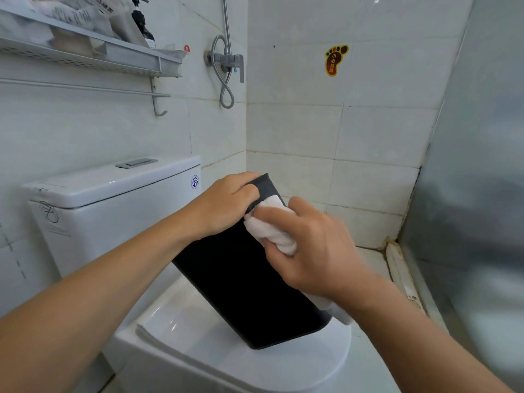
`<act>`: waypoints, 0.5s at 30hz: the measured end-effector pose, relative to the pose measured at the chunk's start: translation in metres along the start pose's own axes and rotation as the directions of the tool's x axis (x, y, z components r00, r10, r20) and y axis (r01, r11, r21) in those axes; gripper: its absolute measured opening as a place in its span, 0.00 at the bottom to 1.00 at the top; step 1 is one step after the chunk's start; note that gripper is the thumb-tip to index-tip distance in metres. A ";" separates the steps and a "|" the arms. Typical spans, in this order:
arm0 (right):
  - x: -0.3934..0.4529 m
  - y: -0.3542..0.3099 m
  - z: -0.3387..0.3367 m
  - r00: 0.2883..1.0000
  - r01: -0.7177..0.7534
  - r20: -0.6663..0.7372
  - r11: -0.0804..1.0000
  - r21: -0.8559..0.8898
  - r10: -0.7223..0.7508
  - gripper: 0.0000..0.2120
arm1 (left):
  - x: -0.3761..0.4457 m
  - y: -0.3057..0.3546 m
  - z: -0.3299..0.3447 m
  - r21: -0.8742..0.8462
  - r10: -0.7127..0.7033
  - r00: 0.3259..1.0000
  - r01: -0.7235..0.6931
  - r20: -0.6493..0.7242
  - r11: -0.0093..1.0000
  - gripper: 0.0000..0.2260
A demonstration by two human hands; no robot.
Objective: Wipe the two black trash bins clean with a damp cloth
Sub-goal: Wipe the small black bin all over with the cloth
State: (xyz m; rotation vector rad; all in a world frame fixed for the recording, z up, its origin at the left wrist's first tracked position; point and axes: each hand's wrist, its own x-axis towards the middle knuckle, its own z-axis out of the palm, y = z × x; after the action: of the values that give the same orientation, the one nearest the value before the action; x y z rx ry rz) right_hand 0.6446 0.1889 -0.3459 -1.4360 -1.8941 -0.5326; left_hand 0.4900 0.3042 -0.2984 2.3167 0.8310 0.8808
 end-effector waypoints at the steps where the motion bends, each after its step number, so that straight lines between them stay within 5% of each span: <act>1: -0.002 0.003 -0.001 0.999 -0.008 0.031 1.000 -0.001 0.008 0.18 | 0.000 -0.001 -0.002 -0.003 -0.002 1.000 0.002 -0.004 1.000 0.17; 7: -0.026 0.028 -0.012 0.948 -0.157 0.284 0.988 0.014 0.146 0.17 | -0.004 -0.010 -0.014 -0.039 -0.088 0.995 0.086 -0.040 0.995 0.17; 15: -0.002 0.012 -0.006 0.996 -0.089 -0.007 0.993 0.073 0.089 0.15 | -0.005 0.012 0.007 -0.014 0.000 1.000 0.001 0.025 1.000 0.12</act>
State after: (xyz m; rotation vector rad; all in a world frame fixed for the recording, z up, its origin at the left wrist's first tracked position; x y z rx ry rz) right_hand 0.6583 0.1867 -0.3443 -1.4600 -1.8136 -0.4233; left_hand 0.4965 0.2909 -0.2977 2.3105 0.8125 0.8532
